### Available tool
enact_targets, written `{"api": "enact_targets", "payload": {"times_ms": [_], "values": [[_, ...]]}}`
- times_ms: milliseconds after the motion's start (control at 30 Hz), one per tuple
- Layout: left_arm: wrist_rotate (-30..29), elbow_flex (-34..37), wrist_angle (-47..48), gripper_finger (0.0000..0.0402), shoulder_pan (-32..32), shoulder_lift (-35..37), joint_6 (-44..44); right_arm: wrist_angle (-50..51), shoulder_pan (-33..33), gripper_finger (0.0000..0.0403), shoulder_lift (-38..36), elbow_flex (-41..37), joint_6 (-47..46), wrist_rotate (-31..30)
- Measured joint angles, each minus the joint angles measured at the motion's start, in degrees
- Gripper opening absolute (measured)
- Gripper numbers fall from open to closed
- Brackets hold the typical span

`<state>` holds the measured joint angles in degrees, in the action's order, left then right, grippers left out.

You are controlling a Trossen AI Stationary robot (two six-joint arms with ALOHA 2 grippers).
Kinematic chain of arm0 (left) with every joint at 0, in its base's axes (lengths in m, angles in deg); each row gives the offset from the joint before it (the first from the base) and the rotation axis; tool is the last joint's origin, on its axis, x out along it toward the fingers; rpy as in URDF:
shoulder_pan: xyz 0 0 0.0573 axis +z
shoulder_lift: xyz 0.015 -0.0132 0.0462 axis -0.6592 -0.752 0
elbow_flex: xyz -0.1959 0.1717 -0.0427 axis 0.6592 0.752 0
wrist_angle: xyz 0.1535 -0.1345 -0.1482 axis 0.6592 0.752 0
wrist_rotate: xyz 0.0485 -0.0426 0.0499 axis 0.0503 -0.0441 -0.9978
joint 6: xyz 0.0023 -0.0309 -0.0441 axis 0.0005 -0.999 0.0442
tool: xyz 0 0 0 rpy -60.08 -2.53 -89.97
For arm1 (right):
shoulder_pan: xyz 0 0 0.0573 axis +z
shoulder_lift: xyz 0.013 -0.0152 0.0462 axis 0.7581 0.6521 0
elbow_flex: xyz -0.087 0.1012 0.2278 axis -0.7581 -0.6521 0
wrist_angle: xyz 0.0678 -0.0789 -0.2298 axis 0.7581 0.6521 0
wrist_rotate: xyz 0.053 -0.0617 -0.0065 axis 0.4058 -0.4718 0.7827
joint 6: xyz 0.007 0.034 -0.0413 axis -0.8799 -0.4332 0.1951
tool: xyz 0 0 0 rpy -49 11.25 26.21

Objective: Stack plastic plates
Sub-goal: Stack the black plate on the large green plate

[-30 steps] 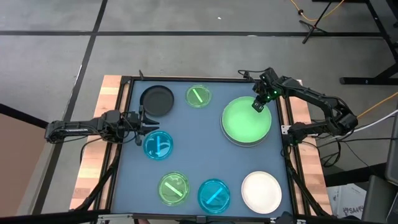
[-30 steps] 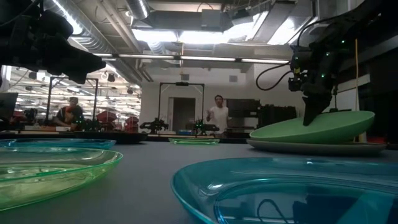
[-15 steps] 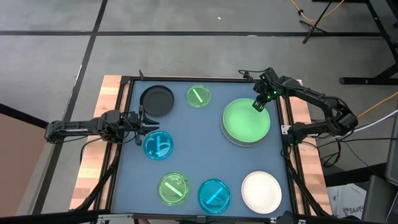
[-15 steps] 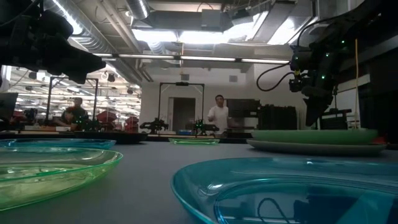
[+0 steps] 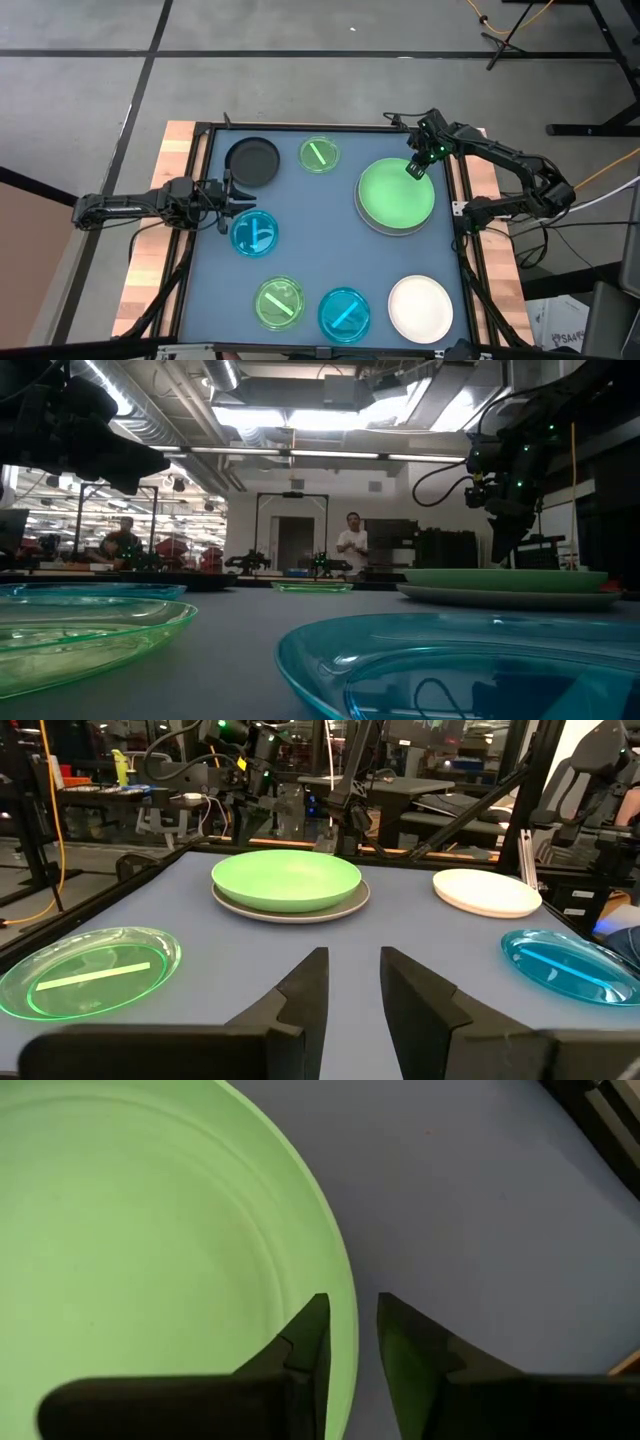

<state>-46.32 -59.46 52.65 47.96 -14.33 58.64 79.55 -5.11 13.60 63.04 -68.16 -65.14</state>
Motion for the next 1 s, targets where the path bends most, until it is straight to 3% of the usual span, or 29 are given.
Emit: {"api": "enact_targets", "payload": {"times_ms": [433, 1000], "values": [[-0.40, 0.00, -0.16, 0.0087, 0.00, 0.00, -0.08, 0.00, 0.00, 0.0076, 0.00, 0.00, -0.02, 0.04], [-10.87, 0.02, -12.86, 0.0087, 0.00, 0.00, -0.22, 0.02, 0.02, 0.0076, 0.00, 0.00, -0.02, 0.07]]}}
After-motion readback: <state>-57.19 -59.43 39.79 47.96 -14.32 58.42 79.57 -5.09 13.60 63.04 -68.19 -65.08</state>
